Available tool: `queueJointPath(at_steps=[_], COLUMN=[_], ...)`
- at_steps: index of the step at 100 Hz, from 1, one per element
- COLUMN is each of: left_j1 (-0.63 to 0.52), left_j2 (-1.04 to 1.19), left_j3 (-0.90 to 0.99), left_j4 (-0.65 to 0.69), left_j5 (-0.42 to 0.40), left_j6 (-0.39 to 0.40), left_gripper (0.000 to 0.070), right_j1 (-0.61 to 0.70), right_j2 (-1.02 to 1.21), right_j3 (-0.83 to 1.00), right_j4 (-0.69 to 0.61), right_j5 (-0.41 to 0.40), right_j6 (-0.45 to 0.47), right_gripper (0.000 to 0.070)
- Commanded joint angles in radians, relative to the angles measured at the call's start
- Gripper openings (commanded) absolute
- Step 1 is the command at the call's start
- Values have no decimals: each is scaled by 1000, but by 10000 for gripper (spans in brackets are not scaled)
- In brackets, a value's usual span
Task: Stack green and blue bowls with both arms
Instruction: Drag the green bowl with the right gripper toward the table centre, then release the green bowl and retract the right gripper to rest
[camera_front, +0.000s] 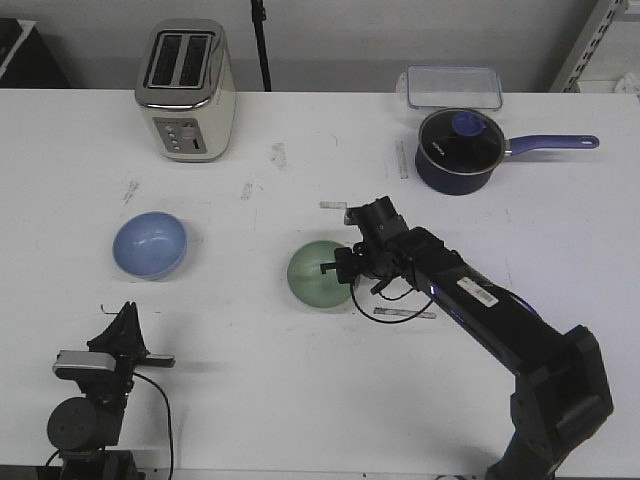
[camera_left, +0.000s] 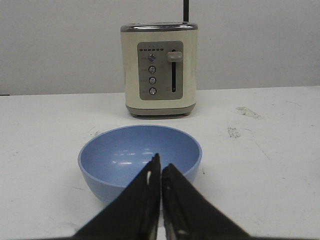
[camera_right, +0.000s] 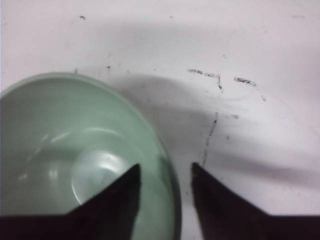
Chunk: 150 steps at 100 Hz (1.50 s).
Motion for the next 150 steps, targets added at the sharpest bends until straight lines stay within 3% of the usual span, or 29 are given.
queueJointPath(at_steps=[1, 14, 30, 38, 45, 59, 71, 78, 104, 150], left_j1=[2, 2, 2, 2, 2, 2, 2, 2, 2, 2], left_j2=[-1, -2, -1, -2, -1, -1, -2, -2, -2, -2], left_j3=[-22, -22, -22, -22, -22, -22, -22, -22, -22, -22], left_j4=[12, 12, 12, 13, 12, 12, 12, 12, 12, 13], left_j5=[-2, -2, -2, -2, -2, -2, -2, -2, -2, -2], left_j6=[8, 8, 8, 8, 8, 8, 8, 8, 8, 8], left_gripper=[2, 2, 2, 2, 2, 2, 2, 2, 2, 2], right_j1=[8, 8, 9, 8, 8, -9, -47, -79, -214, -463], right_j2=[0, -56, -139, -178, -210, -269, -313, -342, -501, -988], right_j3=[13, 13, 13, 12, 10, -11, -25, -39, -203, -769], right_j4=[13, 46, 97, 131, 163, 212, 219, 223, 369, 752], right_j5=[8, 49, 61, 74, 133, 281, 349, 344, 296, 258], right_j6=[12, 10, -29, -83, -164, -339, -420, -420, -470, -464], right_gripper=[370, 455, 456, 456, 450, 312, 160, 0, 0, 1])
